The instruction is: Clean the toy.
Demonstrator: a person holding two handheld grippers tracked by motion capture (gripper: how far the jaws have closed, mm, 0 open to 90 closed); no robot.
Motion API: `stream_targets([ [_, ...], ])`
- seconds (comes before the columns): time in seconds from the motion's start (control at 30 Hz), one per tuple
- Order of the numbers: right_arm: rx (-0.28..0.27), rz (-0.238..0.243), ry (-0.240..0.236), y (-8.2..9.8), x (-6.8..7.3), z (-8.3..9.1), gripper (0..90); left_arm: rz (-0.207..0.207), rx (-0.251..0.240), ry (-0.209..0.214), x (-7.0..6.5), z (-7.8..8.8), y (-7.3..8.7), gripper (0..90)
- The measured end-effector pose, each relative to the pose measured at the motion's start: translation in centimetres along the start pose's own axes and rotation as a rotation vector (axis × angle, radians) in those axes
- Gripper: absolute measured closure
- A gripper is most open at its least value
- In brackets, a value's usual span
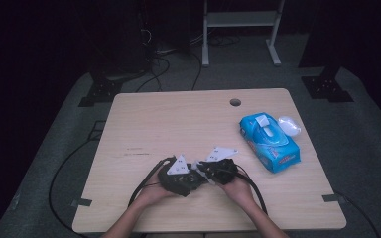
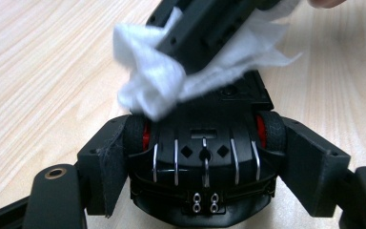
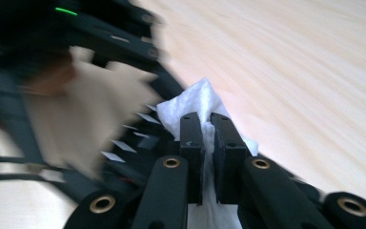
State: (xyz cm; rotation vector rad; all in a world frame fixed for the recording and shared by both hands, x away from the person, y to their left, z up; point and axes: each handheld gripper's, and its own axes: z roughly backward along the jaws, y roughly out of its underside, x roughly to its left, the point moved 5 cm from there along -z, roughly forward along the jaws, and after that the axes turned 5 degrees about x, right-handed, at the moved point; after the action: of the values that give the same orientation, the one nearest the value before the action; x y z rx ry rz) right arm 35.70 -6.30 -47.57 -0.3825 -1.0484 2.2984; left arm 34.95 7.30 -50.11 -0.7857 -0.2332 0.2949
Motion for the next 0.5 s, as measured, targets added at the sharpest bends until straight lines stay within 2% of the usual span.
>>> stream_targets([
  [0.07, -0.008, -0.024, -0.021, 0.1, 0.0, 0.0, 83.7, -0.007, 0.011, -0.003, 0.0, -0.1, 0.1, 24.8],
  [0.17, -0.019, 0.015, -0.077, -0.2, 1.5, -0.5, 83.5, -0.002, 0.025, 0.001, -0.1, -0.3, 0.3, 24.8],
  [0.27, -0.008, 0.031, -0.049, -0.4, 1.3, -0.7, 83.6, -0.004, 0.014, -0.001, 0.1, -0.1, 0.2, 24.9],
  [0.4, 0.01, -0.013, 0.048, 0.1, -1.1, -0.3, 83.7, -0.001, 0.005, 0.002, 0.0, 0.0, 0.1, 24.9],
  [0.43, 0.011, -0.06, 0.035, 0.3, -1.4, -0.1, 83.8, -0.002, 0.006, 0.002, 0.0, 0.0, 0.1, 24.9],
  [0.47, 0.005, -0.066, 0.019, 0.3, -1.4, -0.1, 83.7, -0.003, 0.006, 0.002, 0.0, 0.0, 0.1, 24.9],
  [0.5, 0.001, -0.046, 0.011, 0.2, -1.2, -0.2, 83.7, -0.002, 0.005, 0.003, 0.0, 0.0, 0.1, 24.9],
])
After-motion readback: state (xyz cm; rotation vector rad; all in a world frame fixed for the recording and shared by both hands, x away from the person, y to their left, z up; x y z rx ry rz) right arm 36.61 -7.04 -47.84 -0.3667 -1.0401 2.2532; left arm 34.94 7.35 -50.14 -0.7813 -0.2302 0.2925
